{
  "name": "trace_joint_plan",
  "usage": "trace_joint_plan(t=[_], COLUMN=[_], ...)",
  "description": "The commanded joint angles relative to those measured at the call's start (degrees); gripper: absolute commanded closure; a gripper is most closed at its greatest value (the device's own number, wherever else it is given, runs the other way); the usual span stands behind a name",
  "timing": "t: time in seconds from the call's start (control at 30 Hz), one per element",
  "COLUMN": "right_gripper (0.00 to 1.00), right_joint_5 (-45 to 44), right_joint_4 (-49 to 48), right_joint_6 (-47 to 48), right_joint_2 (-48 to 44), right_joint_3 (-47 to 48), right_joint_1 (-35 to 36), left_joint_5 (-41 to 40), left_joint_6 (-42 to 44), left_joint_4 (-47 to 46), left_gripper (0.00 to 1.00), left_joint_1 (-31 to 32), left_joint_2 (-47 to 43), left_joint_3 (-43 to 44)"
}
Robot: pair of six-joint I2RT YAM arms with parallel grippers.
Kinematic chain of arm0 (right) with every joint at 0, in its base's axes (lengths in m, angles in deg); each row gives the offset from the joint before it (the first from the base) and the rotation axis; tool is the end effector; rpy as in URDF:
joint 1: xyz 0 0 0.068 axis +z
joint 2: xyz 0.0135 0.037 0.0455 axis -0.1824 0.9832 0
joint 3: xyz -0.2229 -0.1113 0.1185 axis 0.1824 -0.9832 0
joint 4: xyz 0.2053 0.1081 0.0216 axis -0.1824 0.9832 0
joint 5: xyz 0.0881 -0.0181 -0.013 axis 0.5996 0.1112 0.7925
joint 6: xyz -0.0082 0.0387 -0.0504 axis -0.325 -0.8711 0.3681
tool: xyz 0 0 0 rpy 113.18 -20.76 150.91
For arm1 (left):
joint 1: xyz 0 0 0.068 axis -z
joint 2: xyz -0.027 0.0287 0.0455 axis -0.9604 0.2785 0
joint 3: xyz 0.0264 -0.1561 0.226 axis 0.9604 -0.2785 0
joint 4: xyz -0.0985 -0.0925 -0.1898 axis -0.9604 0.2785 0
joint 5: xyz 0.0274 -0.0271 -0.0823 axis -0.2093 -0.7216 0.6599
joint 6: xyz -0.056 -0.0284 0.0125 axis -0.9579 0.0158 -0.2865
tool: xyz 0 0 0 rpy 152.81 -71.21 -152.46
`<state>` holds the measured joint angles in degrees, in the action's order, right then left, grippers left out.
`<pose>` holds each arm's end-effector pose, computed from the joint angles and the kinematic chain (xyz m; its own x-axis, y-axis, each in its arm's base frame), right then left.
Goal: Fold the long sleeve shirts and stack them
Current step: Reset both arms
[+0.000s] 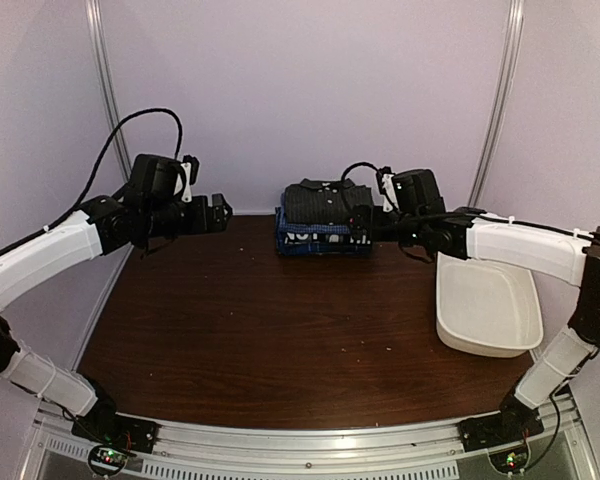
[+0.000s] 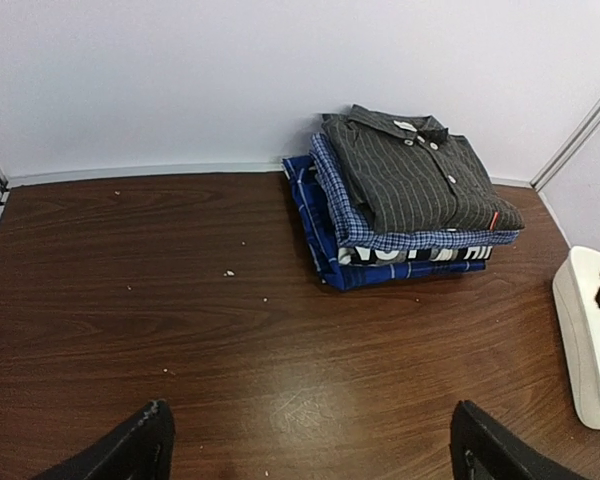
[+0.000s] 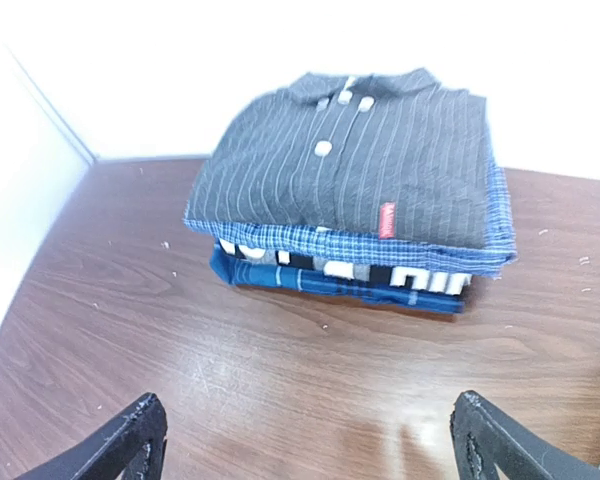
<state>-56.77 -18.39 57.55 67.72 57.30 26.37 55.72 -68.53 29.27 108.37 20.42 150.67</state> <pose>0.2963 0.2183 0.3001 -0.5813 0.0579 -0.8116 -0.3498 0.8828 0.3135 0.2456 -0.1566 0.3471 -0.5666 -0.2201 -0.7940 0.1372 0.9250 -0.3543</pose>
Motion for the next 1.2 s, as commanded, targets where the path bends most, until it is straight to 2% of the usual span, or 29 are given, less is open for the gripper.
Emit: trace_joint_plan(t=[0.0, 0.37, 0.53, 0.8, 1.17], right_gripper=[0.0, 0.0, 0.0, 0.0, 0.0], right_joint_5=[-3.67, -10.92, -11.91, -14.22, -14.7], right_joint_4=[-4.15, -3.05, 0.02, 1.55, 0.26], right_joint_6=[1.44, 2.41, 2.38, 2.04, 2.49], right_joint_2=[-9.87, -34.89, -41.73, -46.69, -45.78], right_joint_3=[-7.68, -22.11, -25.55, -28.46, -28.48], right_joint_1=[0.02, 0.03, 0.01, 0.0, -0.01], left_joint_5=[-1.39, -3.33, -2.57, -4.11, -5.83], left_joint_6=[1.92, 2.51, 3.48, 6.89, 8.04], left_joint_4=[-5.89, -9.28, -13.48, -13.88, -14.12], left_gripper=[0.02, 0.02, 0.02, 0.02, 0.02], left_joint_1=[-0.36, -0.36, -0.36, -0.36, -0.36], left_joint_2=[-4.54, -12.29, -16.94, -19.44, -19.02], left_joint_3=[-4.75, -12.28, -17.98, -20.32, -20.55])
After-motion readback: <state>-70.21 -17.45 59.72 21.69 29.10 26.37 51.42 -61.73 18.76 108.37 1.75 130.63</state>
